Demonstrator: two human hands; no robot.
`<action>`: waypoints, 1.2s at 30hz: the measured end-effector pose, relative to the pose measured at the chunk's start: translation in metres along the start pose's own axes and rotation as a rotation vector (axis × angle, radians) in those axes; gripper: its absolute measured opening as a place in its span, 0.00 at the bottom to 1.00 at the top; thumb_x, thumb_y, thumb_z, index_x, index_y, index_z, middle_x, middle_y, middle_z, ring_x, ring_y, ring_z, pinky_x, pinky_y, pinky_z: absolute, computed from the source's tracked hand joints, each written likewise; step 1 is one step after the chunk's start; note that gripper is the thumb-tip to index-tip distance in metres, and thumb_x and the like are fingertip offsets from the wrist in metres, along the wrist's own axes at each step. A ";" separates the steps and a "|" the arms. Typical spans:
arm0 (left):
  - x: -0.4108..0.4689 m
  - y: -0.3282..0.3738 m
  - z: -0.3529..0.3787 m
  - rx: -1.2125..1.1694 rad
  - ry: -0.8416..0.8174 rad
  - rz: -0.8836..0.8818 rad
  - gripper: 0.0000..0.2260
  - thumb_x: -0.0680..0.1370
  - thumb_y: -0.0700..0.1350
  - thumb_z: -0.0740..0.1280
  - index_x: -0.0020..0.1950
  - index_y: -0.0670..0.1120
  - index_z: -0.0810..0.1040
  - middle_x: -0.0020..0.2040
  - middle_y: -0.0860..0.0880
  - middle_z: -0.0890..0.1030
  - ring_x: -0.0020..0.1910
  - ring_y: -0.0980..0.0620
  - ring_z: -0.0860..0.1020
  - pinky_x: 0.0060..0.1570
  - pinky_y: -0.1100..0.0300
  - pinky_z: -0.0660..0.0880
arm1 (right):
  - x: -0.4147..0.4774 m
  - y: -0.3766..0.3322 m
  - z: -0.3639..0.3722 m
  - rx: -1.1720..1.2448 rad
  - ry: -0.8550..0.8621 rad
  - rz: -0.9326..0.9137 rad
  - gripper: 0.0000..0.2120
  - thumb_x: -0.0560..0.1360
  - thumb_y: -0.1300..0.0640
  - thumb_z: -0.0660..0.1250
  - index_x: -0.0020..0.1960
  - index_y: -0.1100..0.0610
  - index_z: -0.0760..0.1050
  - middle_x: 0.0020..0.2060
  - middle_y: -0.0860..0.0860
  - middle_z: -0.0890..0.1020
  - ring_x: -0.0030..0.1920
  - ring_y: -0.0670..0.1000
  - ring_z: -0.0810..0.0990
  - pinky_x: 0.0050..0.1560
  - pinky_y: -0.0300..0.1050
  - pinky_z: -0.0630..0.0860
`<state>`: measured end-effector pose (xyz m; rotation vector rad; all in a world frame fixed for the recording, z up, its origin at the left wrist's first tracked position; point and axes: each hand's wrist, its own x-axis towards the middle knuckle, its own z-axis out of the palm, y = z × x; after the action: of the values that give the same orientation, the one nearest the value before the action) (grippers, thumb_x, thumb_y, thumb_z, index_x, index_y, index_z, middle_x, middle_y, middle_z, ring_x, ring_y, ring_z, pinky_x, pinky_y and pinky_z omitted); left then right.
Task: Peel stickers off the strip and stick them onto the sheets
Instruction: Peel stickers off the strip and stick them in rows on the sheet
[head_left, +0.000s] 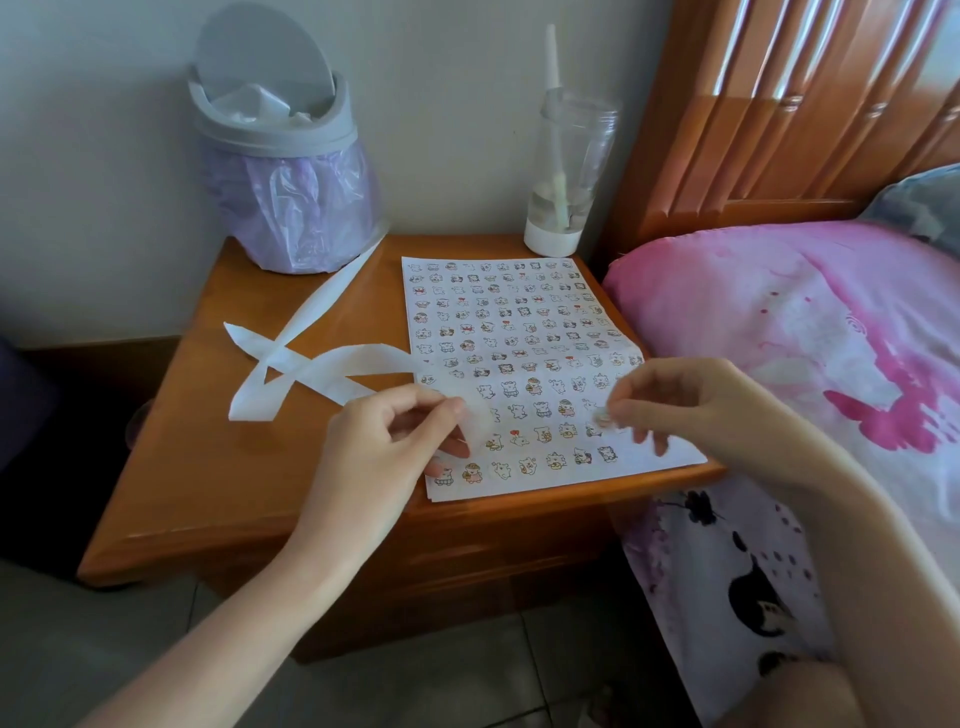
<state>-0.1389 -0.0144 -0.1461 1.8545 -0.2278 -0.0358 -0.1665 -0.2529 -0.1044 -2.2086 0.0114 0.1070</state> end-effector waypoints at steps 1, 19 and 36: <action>0.000 0.000 0.000 0.010 -0.004 0.000 0.06 0.76 0.45 0.66 0.47 0.46 0.82 0.37 0.54 0.83 0.33 0.63 0.81 0.31 0.75 0.73 | -0.002 0.005 -0.007 -0.024 -0.024 0.059 0.03 0.72 0.55 0.70 0.44 0.54 0.81 0.32 0.45 0.82 0.30 0.40 0.77 0.35 0.32 0.75; 0.001 -0.007 0.002 0.134 -0.016 0.015 0.08 0.76 0.47 0.65 0.50 0.47 0.81 0.42 0.57 0.83 0.34 0.66 0.80 0.31 0.76 0.72 | 0.004 0.024 -0.014 -0.107 -0.094 0.196 0.05 0.72 0.51 0.71 0.43 0.53 0.82 0.39 0.56 0.84 0.34 0.46 0.76 0.34 0.30 0.72; 0.002 -0.009 0.002 0.147 -0.011 0.016 0.08 0.76 0.47 0.65 0.50 0.46 0.81 0.43 0.56 0.83 0.34 0.66 0.80 0.30 0.76 0.72 | 0.004 0.026 -0.008 -0.108 -0.043 0.157 0.04 0.70 0.54 0.73 0.41 0.55 0.82 0.29 0.46 0.80 0.30 0.44 0.74 0.34 0.35 0.71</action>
<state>-0.1361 -0.0137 -0.1553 1.9989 -0.2591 -0.0186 -0.1632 -0.2748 -0.1205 -2.3106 0.1588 0.2479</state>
